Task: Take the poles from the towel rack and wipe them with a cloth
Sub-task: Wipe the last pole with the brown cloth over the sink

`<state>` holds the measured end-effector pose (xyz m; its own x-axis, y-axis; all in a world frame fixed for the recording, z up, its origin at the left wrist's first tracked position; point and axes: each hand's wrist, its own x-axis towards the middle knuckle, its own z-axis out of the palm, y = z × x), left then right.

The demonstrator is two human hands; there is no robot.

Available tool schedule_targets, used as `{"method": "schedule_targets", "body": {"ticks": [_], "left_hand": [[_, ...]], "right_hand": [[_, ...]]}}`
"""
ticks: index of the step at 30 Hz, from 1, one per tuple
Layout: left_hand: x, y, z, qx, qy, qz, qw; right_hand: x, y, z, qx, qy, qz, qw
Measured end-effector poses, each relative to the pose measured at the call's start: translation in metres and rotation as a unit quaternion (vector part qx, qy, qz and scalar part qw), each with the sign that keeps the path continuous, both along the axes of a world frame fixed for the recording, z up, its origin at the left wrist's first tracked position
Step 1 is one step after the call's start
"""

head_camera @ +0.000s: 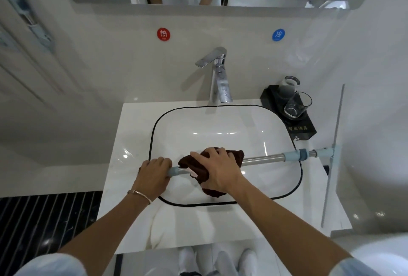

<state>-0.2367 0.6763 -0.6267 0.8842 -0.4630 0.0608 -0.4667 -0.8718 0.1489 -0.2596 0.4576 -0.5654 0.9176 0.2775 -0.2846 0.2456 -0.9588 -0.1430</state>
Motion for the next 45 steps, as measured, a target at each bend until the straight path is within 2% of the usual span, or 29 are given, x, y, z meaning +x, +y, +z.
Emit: {"method": "schedule_targets", "body": {"ticks": [3, 5, 11, 15, 18, 20, 22, 24, 26, 30, 35, 38, 41, 45], "left_hand": [[0.005, 0.003, 0.004, -0.101, 0.083, -0.039, 0.991], [0.007, 0.003, 0.011, -0.109, 0.158, -0.032, 0.981], [0.028, 0.006, 0.030, -0.024, 0.356, -0.055, 0.932], [0.036, 0.001, 0.033, 0.022, 0.410, -0.036, 0.911], [0.034, -0.001, 0.037, 0.024, 0.431, -0.018, 0.902], [0.028, -0.004, 0.038, 0.003, 0.404, -0.013, 0.914], [0.018, -0.005, 0.038, 0.009, 0.303, -0.014, 0.953], [0.003, -0.005, 0.032, 0.065, 0.177, -0.022, 0.982], [-0.011, -0.011, 0.022, 0.112, 0.119, -0.006, 0.986], [-0.005, -0.022, 0.014, 0.093, 0.129, 0.071, 0.985], [0.001, -0.019, 0.011, 0.104, 0.140, 0.067, 0.982], [0.004, -0.021, 0.011, 0.153, 0.111, 0.045, 0.981], [0.010, -0.018, 0.005, 0.161, 0.101, 0.045, 0.981], [0.010, -0.017, 0.000, 0.151, 0.107, 0.056, 0.981]], "right_hand": [[-0.007, 0.001, -0.005, 0.014, -0.027, -0.056, 0.998], [-0.013, 0.002, -0.010, 0.027, -0.041, -0.085, 0.995], [-0.021, 0.008, -0.022, 0.040, -0.105, -0.079, 0.990], [-0.018, 0.005, -0.025, 0.044, -0.099, -0.065, 0.992], [-0.012, 0.001, -0.021, 0.052, -0.071, -0.053, 0.995], [-0.006, 0.001, -0.016, 0.057, -0.043, -0.058, 0.996], [0.001, 0.000, -0.011, 0.066, -0.018, -0.066, 0.996], [0.005, 0.000, -0.009, 0.065, -0.011, -0.067, 0.996], [0.005, 0.002, -0.011, 0.063, -0.017, -0.071, 0.995], [-0.008, 0.018, -0.027, 0.044, -0.088, -0.041, 0.994], [-0.020, 0.005, -0.031, 0.063, -0.092, -0.001, 0.994], [-0.024, -0.050, -0.019, 0.050, -0.085, -0.051, 0.994], [-0.029, -0.124, -0.001, 0.011, -0.101, -0.117, 0.988], [-0.037, -0.210, 0.012, 0.009, -0.150, -0.234, 0.961]]}}
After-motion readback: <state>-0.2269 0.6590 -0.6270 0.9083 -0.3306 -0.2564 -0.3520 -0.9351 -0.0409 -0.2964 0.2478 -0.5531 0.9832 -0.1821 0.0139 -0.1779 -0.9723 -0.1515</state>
